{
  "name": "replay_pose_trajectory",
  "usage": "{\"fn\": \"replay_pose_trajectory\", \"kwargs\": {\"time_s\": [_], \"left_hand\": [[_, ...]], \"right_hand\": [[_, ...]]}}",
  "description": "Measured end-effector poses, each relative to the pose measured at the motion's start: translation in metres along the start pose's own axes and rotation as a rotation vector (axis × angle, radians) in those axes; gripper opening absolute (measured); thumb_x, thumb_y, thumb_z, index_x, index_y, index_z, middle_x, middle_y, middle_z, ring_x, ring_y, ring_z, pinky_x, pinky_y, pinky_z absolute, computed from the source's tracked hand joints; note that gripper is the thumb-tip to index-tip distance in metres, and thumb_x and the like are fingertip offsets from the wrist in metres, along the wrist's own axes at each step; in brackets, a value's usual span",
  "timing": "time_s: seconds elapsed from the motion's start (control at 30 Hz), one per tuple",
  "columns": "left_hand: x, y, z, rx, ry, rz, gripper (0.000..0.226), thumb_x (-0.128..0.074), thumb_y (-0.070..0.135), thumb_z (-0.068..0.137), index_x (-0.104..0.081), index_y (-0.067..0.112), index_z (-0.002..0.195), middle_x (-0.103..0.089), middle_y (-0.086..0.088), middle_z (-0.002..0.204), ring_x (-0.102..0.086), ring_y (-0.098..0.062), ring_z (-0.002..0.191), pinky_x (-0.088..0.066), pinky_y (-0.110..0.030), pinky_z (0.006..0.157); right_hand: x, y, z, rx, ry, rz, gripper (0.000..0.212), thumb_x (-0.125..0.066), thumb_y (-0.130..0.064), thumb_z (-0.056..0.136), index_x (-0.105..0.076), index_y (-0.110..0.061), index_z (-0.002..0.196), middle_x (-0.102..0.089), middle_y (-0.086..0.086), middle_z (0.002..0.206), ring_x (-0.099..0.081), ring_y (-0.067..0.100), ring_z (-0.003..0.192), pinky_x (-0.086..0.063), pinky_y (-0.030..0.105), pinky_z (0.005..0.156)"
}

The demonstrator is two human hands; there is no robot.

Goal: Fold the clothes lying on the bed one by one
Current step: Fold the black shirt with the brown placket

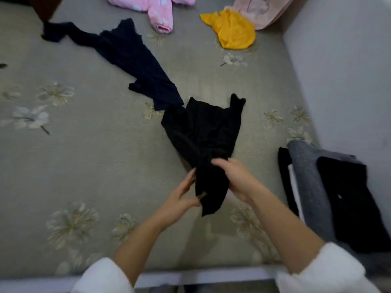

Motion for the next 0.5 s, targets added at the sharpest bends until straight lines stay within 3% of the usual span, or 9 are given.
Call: {"fn": "replay_pose_trajectory", "kwargs": {"time_s": [0.13, 0.17, 0.2, 0.27, 0.33, 0.4, 0.5], "left_hand": [[-0.019, 0.04, -0.029, -0.164, 0.039, 0.129, 0.102, -0.072, 0.019, 0.083, 0.001, 0.047, 0.147, -0.026, 0.032, 0.137, -0.027, 0.022, 0.121, -0.032, 0.004, 0.083], [-0.025, 0.046, -0.031, -0.203, 0.061, 0.171, 0.108, -0.076, 0.025, 0.079, 0.005, 0.048, 0.147, -0.026, 0.033, 0.136, -0.028, 0.026, 0.12, -0.033, 0.004, 0.087], [-0.032, 0.049, -0.033, -0.219, 0.089, 0.225, 0.114, -0.078, 0.033, 0.075, 0.01, 0.05, 0.145, -0.028, 0.029, 0.139, -0.029, 0.022, 0.124, -0.036, -0.005, 0.097], [-0.048, 0.053, -0.035, -0.224, 0.175, 0.374, 0.117, -0.078, 0.046, 0.069, 0.012, 0.054, 0.143, -0.031, 0.013, 0.148, -0.033, -0.003, 0.136, -0.039, -0.032, 0.108], [-0.062, 0.062, -0.038, -0.264, 0.293, 0.453, 0.097, -0.07, 0.04, 0.079, -0.004, 0.044, 0.149, -0.04, 0.008, 0.145, -0.041, -0.011, 0.132, -0.041, -0.031, 0.104], [-0.062, 0.078, -0.044, -0.28, 0.438, 0.456, 0.057, -0.057, 0.025, 0.093, -0.033, 0.031, 0.145, -0.054, 0.006, 0.132, -0.052, -0.015, 0.122, -0.044, -0.022, 0.091], [-0.037, 0.112, -0.052, -0.277, 0.495, 0.347, 0.022, -0.049, 0.011, 0.097, -0.06, 0.022, 0.112, -0.064, 0.0, 0.103, -0.061, -0.02, 0.098, -0.045, -0.023, 0.07]], "right_hand": [[0.019, -0.056, -0.053, 0.108, -0.073, 0.2, 0.027, -0.052, -0.021, 0.095, -0.065, -0.003, 0.111, -0.072, 0.012, 0.104, -0.07, 0.023, 0.095, -0.057, 0.029, 0.07], [0.023, -0.069, -0.065, 0.135, -0.09, 0.27, 0.027, -0.05, -0.021, 0.096, -0.065, -0.003, 0.11, -0.072, 0.011, 0.102, -0.07, 0.021, 0.092, -0.056, 0.027, 0.066], [0.027, -0.081, -0.075, 0.158, -0.098, 0.332, 0.026, -0.048, -0.021, 0.096, -0.064, -0.005, 0.108, -0.072, 0.009, 0.099, -0.07, 0.018, 0.087, -0.055, 0.025, 0.062], [0.033, -0.1, -0.091, 0.21, -0.086, 0.435, 0.021, -0.048, -0.021, 0.096, -0.063, -0.008, 0.102, -0.071, 0.005, 0.09, -0.068, 0.015, 0.079, -0.053, 0.022, 0.056], [0.039, -0.118, -0.102, 0.272, -0.075, 0.494, 0.017, -0.047, -0.019, 0.096, -0.061, -0.011, 0.092, -0.069, 0.002, 0.078, -0.067, 0.013, 0.071, -0.052, 0.021, 0.054], [0.051, -0.136, -0.111, 0.34, -0.043, 0.522, 0.019, -0.046, -0.016, 0.096, -0.06, -0.013, 0.083, -0.067, -0.002, 0.065, -0.065, 0.009, 0.059, -0.051, 0.02, 0.052], [0.081, -0.157, -0.121, 0.427, 0.103, 0.523, 0.013, -0.052, -0.011, 0.093, -0.058, -0.011, 0.081, -0.064, 0.0, 0.065, -0.063, 0.01, 0.057, -0.051, 0.022, 0.052]]}}
Point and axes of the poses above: each hand's wrist, its own z-axis towards the middle knuckle, its own x-axis out of the back of the hand, y = z × x, the point moved 2 cm from there along z, towards the middle knuckle
